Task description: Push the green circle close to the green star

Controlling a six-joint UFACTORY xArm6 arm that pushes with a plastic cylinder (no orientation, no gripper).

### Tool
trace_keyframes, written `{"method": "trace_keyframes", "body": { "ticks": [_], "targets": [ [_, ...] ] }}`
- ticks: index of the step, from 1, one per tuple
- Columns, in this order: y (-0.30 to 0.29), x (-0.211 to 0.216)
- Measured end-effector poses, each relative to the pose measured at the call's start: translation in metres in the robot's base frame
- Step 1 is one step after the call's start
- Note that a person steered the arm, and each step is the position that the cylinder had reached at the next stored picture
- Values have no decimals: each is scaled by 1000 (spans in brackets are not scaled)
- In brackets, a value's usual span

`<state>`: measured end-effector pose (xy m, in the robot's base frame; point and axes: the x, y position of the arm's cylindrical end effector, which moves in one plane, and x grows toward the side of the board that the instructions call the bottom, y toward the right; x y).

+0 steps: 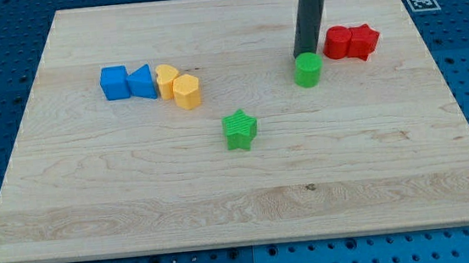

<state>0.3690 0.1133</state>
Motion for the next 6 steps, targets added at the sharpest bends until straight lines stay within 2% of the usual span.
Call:
{"method": "trace_keyframes", "body": {
  "ticks": [1, 3, 4, 6],
  "targets": [
    [-1, 36],
    [36, 45],
    [43, 70],
    [-49, 77]
  ]
}}
